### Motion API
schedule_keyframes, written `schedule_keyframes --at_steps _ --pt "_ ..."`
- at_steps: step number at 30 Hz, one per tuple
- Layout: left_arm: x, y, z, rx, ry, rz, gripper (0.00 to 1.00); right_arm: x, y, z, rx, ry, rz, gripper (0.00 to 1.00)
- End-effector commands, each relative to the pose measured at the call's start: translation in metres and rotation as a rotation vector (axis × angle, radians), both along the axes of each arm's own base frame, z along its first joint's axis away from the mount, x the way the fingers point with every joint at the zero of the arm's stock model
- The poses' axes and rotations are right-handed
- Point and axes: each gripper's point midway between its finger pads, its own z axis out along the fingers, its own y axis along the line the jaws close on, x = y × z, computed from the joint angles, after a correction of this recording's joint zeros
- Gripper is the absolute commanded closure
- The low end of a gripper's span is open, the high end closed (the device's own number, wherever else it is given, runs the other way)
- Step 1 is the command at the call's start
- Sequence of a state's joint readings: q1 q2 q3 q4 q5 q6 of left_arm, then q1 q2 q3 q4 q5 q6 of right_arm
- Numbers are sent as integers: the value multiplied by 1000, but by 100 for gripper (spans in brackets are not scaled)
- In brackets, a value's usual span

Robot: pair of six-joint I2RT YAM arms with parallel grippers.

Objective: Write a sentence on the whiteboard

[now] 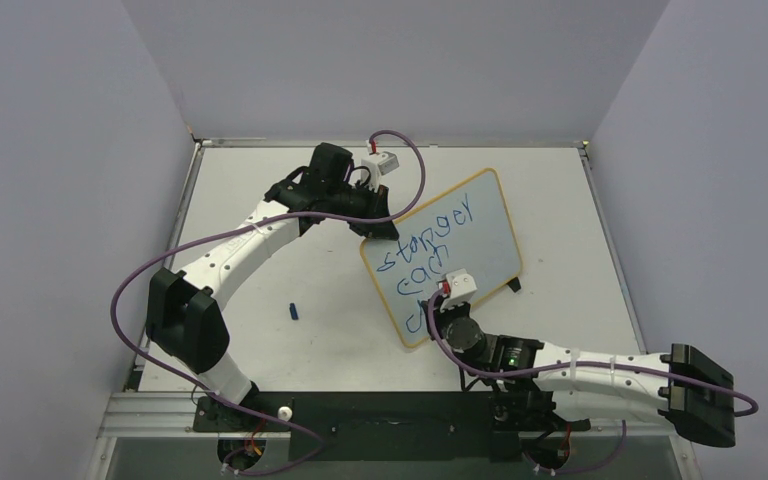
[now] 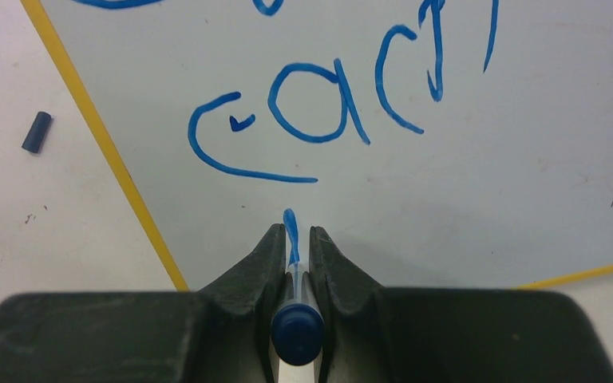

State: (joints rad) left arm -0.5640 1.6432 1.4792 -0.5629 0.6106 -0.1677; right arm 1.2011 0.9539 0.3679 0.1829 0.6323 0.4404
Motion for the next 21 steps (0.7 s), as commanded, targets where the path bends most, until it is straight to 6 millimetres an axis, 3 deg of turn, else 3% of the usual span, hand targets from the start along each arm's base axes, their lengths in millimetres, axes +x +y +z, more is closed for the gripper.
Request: schedule_keyframes --at_steps 1,6,11,17,21 --pt "13 7 15 15 -119 46 100 -9 -5 -15 13 40 -4 100" --pt "13 8 16 16 -123 48 100 -13 -15 -27 -7 56 -34 100" --pt "13 7 17 14 -122 47 100 -7 -33 -24 -29 48 -141 100" --pt "12 7 16 14 -120 45 100 0 -46 5 26 -13 -204 100" --pt "12 6 17 9 -121 43 100 2 -46 33 162 -65 -210 100"
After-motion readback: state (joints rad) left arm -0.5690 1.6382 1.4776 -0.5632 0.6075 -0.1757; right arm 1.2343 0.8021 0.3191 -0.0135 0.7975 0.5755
